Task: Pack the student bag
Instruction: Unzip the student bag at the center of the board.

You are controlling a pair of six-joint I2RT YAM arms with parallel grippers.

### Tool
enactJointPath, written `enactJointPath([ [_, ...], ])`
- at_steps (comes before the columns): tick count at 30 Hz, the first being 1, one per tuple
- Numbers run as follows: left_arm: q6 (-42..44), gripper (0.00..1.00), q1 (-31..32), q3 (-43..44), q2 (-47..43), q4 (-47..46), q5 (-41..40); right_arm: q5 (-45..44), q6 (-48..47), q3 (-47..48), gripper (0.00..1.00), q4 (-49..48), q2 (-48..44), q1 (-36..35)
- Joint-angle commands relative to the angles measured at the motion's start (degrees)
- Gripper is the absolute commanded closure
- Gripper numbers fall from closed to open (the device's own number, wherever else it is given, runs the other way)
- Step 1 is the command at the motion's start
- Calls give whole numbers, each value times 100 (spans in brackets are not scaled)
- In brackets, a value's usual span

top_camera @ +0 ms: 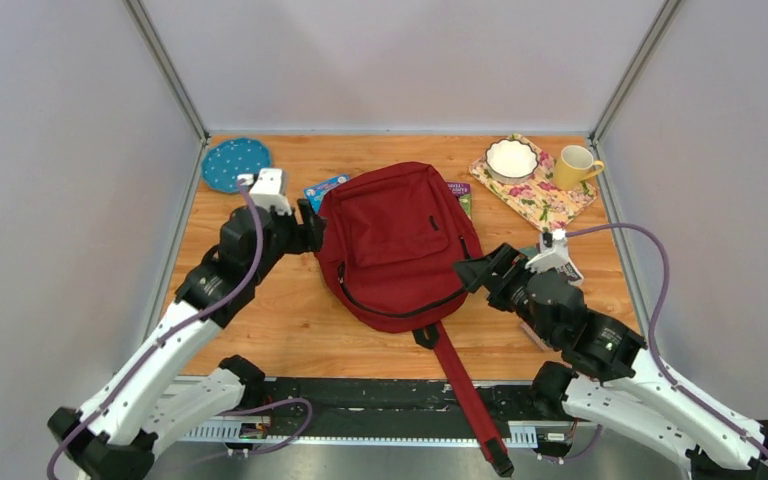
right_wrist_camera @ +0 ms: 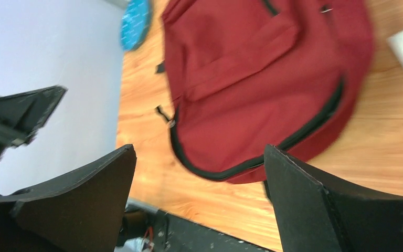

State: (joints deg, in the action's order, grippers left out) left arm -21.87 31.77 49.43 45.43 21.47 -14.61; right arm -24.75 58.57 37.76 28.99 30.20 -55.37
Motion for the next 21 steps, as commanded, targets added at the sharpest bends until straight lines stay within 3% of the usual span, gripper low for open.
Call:
enactJointPath([
  [1, -247, 25, -30, 962, 957, 373, 1334, -295, -214, 934, 5, 1721, 564, 676],
  [4, -152, 24, -30, 1402, 1634, 576, 2020, 487, -188, 1321, 3, 2356, 961, 1317],
  [9, 665, 24, 110, 1588, 2312, 481, 2990, 1341, -223, 919, 4, 1946, 1156, 2169],
  [12, 1367, 23, 713, 1291, 2418, 253, 2851, 1473, -398, 392, 4, 1437, 1016, 2617],
  [15, 1826, 23, 1382, 999, 2567, -213, 2218, 2025, -522, -180, 4, 733, 962, 3188],
  [17, 1730, 23, 1481, 1165, 2882, -100, 2409, 2682, -504, -269, 4, 617, 1093, 3541],
  [21, 1853, 22, 1701, 1367, 3226, -73, 2674, 2844, -758, -312, 4, 494, 1331, 3867],
])
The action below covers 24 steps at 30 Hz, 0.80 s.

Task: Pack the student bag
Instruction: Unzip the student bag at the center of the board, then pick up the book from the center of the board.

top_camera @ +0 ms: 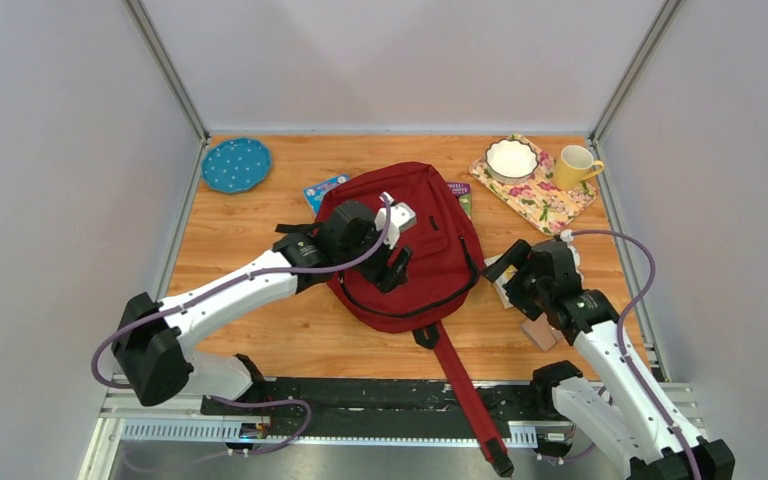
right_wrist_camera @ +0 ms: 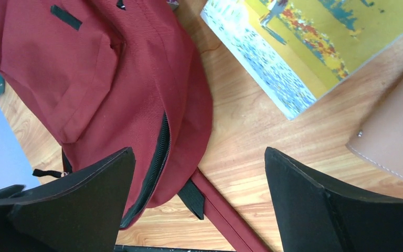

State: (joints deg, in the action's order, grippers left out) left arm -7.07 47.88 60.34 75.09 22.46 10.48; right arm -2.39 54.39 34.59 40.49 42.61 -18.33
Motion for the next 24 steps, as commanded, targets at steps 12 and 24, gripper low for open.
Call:
enactJointPath([
  [12, 118, 21, 397, 382, 840, -726, 1264, 1463, 195, -595, 36, -1320, 266, 189],
  [24, 92, 21, 433, 2425, 2456, -1455, 1395, -659, -631, 391, 4, 583, -447, 2346],
])
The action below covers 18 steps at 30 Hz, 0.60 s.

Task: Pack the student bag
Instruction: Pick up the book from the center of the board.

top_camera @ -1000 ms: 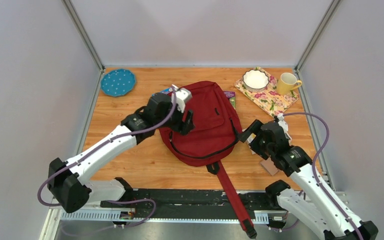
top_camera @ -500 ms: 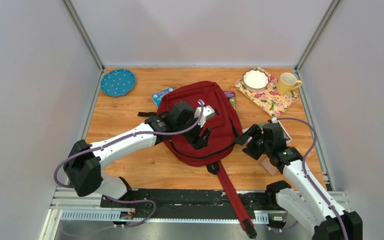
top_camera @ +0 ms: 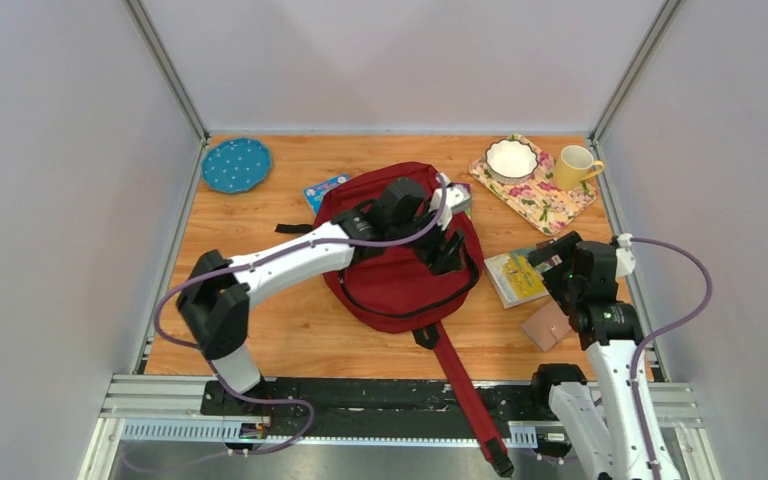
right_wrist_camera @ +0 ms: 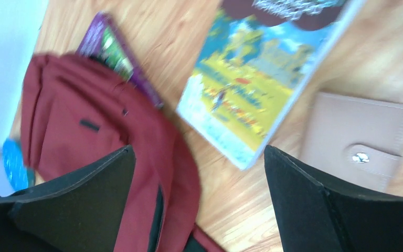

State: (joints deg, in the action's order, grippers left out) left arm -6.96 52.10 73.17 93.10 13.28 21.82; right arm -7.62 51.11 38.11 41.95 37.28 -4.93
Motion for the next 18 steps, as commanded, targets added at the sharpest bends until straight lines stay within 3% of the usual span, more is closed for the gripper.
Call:
enactJointPath([
  [1, 98, 20, 2, 1417, 1101, -537, 496, -30, -312, 4, 4, 419, 104, 1211],
  [8, 142, 20, 2, 3509, 3002, -949, 1008, 1244, -321, -655, 3, -326, 306, 2522],
  [18, -42, 10, -24, 3670, 4241, -2029, 1245, 1719, -541, -1253, 3, -1180, 552, 2699],
])
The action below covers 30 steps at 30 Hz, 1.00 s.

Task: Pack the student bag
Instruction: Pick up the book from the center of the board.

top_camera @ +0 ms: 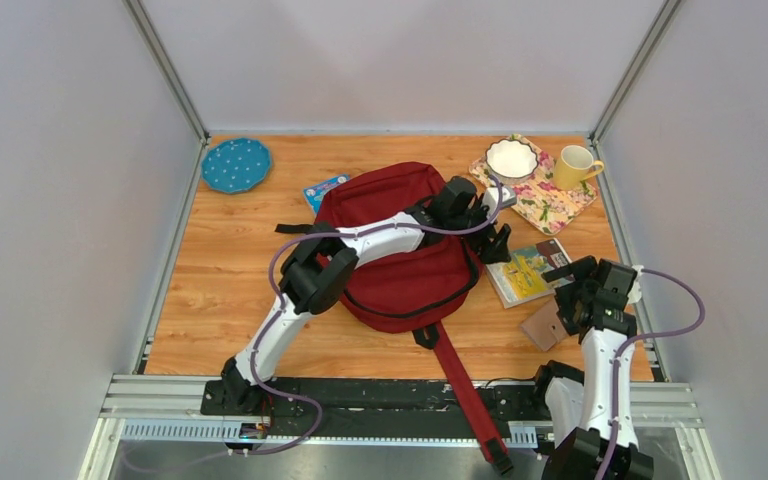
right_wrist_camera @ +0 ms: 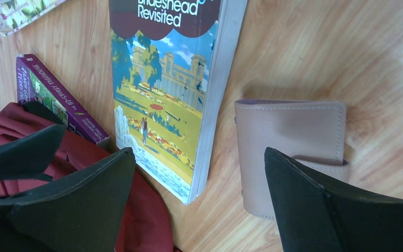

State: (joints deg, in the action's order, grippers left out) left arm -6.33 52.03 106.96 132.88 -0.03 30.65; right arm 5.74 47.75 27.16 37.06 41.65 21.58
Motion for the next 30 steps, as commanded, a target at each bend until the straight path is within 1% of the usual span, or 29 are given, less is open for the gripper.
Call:
enactJointPath([
  [1, -166, 9, -17, 308, 334, -761, 319, 523, -230, -202, 3, -839, 168, 56],
  [5, -325, 7, -44, 527, 625, -858, 196, 797, -397, -290, 4, -1182, 502, 65],
  [9, -413, 7, -70, 537, 800, -919, -51, 929, -512, -281, 4, -1473, 958, 65],
  [16, -861, 7, -114, 572, 1047, -937, 362, 955, -739, -123, 4, -1754, 1741, 65],
  [23, -1107, 7, -114, 572, 1266, -779, 836, 1359, -1021, 43, 5, -2019, 2488, 65],
  [24, -1142, 7, -105, 572, 1284, -762, 933, 1456, -1074, 96, 7, -1957, 2515, 74],
  [26, -1221, 7, -105, 563, 1302, -726, 969, 1553, -1075, 140, 7, -1852, 2366, 74],
  [28, -1248, 7, -114, 554, 1311, -718, 1021, 1474, -1110, 254, 7, -1493, 2015, 74],
  [30, -1248, 7, -123, 554, 1293, -717, 1013, 1430, -961, 369, 7, -1342, 1734, 74],
])
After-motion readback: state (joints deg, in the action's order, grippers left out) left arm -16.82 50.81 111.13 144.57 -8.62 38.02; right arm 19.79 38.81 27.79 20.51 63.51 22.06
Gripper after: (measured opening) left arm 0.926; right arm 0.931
